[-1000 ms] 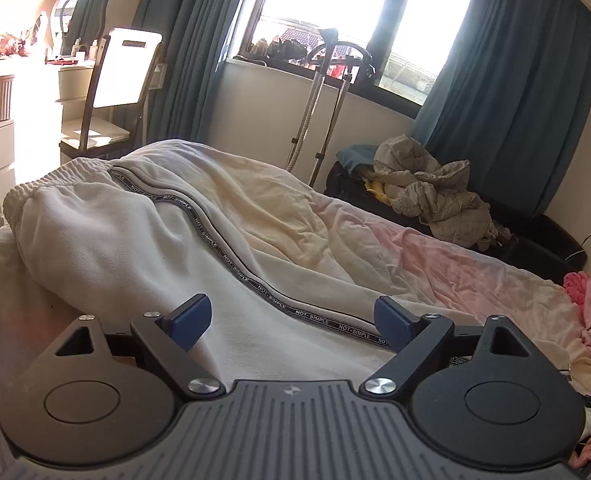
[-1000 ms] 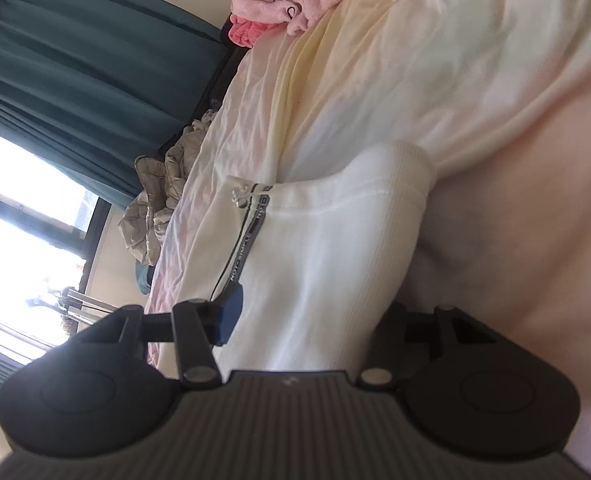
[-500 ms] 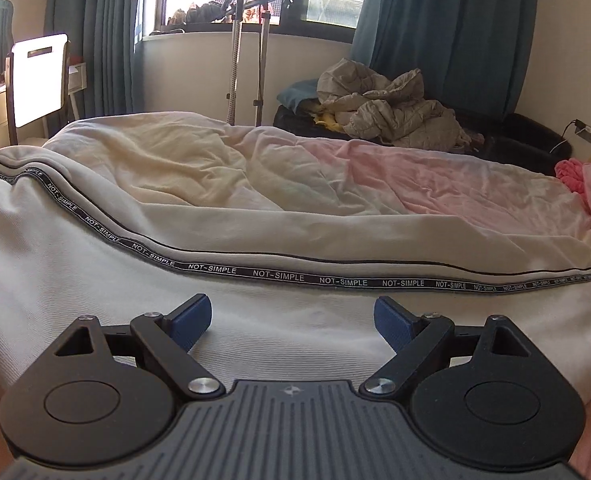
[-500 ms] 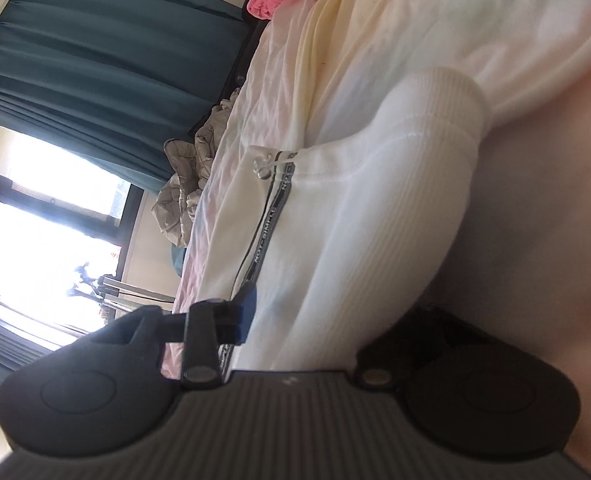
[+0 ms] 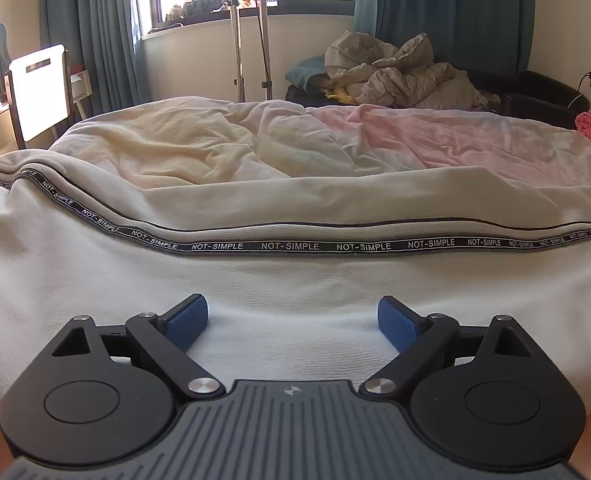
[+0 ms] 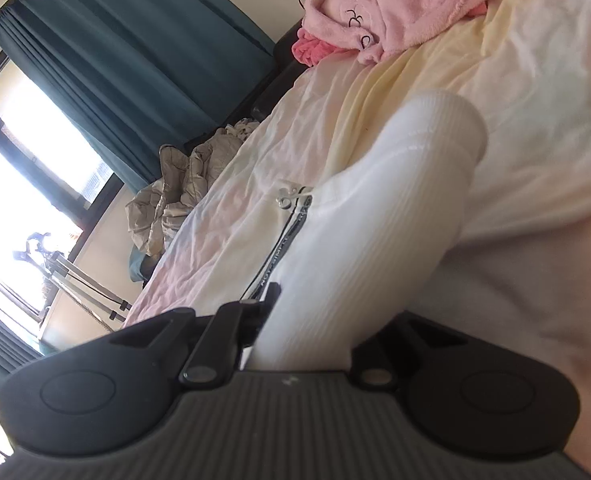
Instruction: Fold clothes
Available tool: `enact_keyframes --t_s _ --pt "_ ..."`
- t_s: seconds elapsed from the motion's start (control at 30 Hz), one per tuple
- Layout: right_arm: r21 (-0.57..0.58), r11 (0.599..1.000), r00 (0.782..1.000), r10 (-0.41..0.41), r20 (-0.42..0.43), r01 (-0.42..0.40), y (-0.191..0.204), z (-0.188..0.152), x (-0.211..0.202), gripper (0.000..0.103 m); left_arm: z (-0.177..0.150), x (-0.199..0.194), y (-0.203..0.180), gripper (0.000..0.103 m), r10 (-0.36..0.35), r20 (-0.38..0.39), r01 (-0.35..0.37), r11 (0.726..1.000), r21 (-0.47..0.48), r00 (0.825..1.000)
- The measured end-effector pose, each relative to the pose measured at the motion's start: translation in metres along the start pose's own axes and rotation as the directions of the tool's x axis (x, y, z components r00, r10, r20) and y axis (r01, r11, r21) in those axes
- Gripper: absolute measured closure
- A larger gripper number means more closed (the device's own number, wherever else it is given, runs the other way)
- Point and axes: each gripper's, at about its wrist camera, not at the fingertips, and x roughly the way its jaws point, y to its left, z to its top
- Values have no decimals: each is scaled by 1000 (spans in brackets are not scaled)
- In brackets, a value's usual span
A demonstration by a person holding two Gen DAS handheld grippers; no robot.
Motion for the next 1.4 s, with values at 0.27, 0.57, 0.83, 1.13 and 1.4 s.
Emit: enact_keyframes --t_s 0.27,0.57,0.83,1.13,1.4 --pt "-240 971 993 20 115 8 61 -7 -26 94 8 1 4 8 -27 -32 27 1000 2 999" --pt "-535 843 956 108 272 57 159 -39 -69 95 32 -32 49 8 -55 104 70 986 -149 993" --pt "-765 644 919 310 242 -16 252 -161 -103 95 33 -77 135 8 93 296 56 886 -460 951" --pt "-940 216 935 295 -197 -266 254 -330 -111 94 23 -99 183 8 114 307 105 781 -616 945" --pt "-909 253 912 333 -240 -331 254 -322 -123 94 29 -92 165 8 78 300 107 826 -553 951"
